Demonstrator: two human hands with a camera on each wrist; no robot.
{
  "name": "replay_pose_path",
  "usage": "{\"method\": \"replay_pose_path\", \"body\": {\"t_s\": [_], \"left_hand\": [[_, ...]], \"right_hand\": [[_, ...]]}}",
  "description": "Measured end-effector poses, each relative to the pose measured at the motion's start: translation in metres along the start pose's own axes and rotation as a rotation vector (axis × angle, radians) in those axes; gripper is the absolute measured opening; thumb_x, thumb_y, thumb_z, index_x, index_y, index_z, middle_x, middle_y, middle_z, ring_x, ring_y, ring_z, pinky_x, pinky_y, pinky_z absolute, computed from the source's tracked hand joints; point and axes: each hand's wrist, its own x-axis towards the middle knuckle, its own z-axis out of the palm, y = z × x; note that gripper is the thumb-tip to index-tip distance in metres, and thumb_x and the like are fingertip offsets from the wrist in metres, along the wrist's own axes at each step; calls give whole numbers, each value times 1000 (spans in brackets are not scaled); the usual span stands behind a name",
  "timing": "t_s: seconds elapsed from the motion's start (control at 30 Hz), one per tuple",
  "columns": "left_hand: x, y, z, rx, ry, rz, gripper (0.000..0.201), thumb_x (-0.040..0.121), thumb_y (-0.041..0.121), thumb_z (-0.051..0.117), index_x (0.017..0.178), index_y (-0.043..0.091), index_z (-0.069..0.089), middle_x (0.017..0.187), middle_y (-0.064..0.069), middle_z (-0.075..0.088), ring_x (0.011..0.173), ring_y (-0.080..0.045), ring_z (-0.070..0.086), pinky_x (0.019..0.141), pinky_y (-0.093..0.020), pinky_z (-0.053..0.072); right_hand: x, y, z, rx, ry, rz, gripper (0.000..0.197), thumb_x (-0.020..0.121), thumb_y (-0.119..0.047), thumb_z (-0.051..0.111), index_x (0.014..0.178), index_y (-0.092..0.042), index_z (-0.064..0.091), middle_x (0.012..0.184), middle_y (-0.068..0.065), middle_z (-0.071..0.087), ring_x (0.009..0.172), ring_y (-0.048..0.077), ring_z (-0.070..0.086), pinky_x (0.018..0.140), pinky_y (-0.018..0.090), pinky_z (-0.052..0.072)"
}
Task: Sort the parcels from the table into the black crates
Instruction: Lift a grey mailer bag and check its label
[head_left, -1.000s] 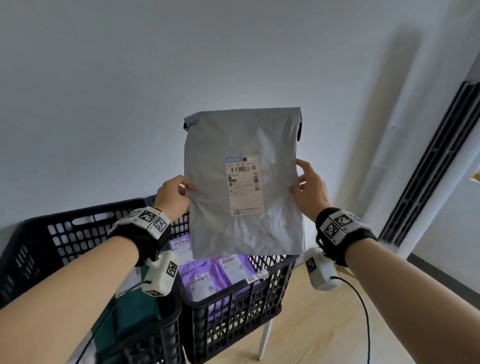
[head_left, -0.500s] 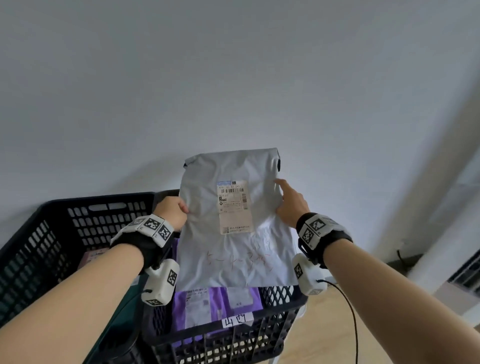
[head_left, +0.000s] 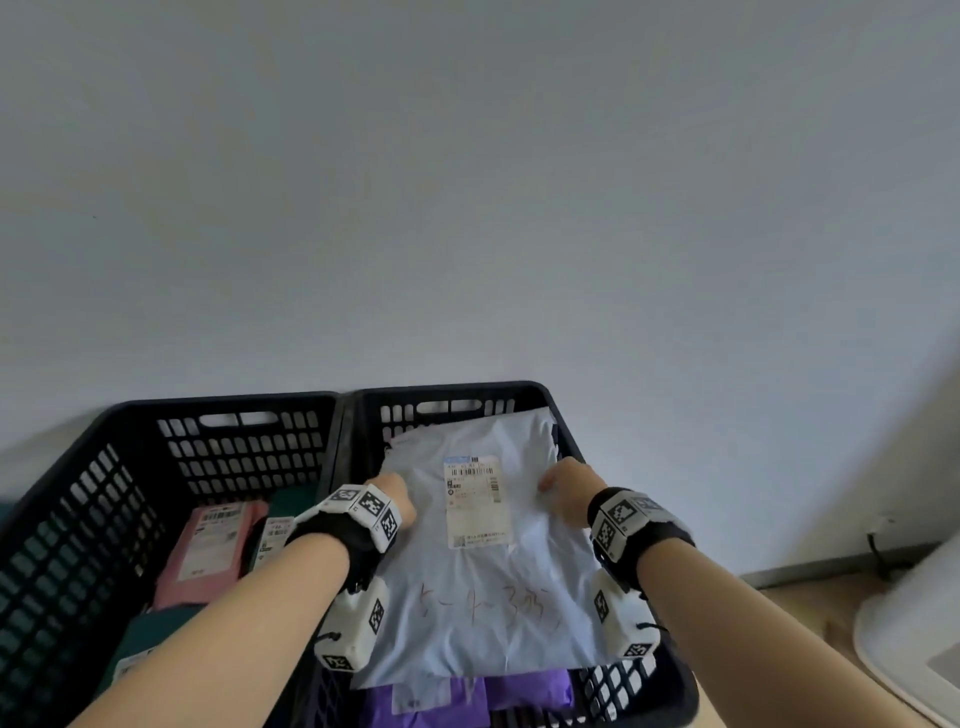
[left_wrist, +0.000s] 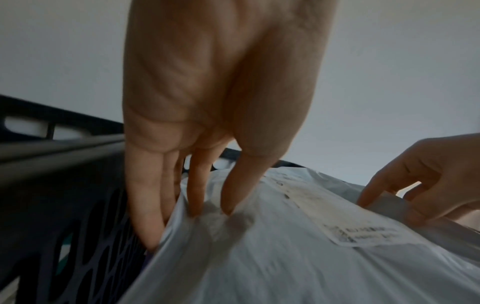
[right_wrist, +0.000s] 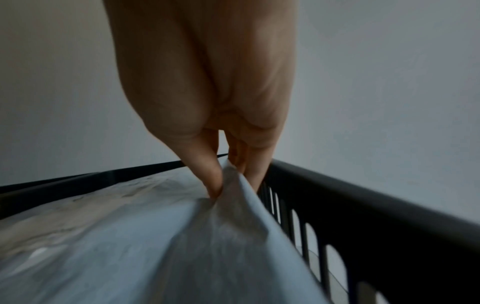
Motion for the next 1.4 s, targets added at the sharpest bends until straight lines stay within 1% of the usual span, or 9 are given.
{"method": "replay_pose_path", "body": {"t_s": [0.1,0.33,0.53,0.7,0.87,1.0,1.17,1.27,1.4], "left_hand": [[10,-4,15,5,-47,4,33,96,16,44,121,1,58,125,-12,59,117,-25,56,91,-27,44],[22,10,50,-196,-153,-51,52,104,34,23,139,-2,39,145,-17,41,133,-27,41,104,-28,33],[45,6,90,-177,-187,-141,65,100,53,20,136,7,46,137,-17,48,130,-33,38,108,-34,27],[54,7,103,-192,-187,-260,70,91,63,37,132,8,51,142,-23,33,130,-35,33,109,-39,31],[63,4,113,-180,-174,-301,65,87,57,53,133,12,47,144,-17,22,130,-32,33,106,-35,32],[71,5,126,-169,-126,-319,73,83,54,60,133,4,44,141,-15,21,128,-31,32,105,-33,34],[77,3,150,-139,-64,-303,106,77,52,69,147,0,8,147,-14,9,135,-30,22,107,-41,35],[80,-2,157,-67,-141,-167,122,75,51,71,147,17,-21,153,-12,-25,144,-35,-8,112,-56,20],[86,-2,164,64,-303,49,135,63,60,76,139,39,-33,139,-6,-50,138,-38,-30,109,-68,2]], "right_hand": [[9,-2,11,-18,-21,35,31,92,-1,49,120,-6,60,122,9,60,114,26,58,96,29,46],[26,1,50,-64,-87,124,29,95,-4,45,122,-4,54,123,11,59,112,24,58,94,29,47],[40,8,79,-36,-157,163,29,98,-4,38,123,-2,53,124,12,58,113,24,57,92,26,45],[56,12,95,-20,-197,186,30,99,-5,36,124,1,51,130,15,52,109,22,57,78,20,42],[68,9,107,-28,-260,161,29,98,-7,39,123,3,50,146,22,30,122,27,50,109,28,33],[81,12,121,-40,-300,174,35,96,-16,47,127,1,49,151,22,17,127,32,43,112,34,33],[91,20,136,-63,-337,191,60,94,-18,49,145,0,22,155,21,2,143,37,14,117,44,19],[90,25,146,-118,-310,145,82,93,-25,54,151,-8,-3,155,18,-23,146,34,-11,118,49,7],[85,24,157,-202,-385,-37,99,89,-46,59,148,-31,-19,148,11,-39,140,35,-27,113,62,0]]}}
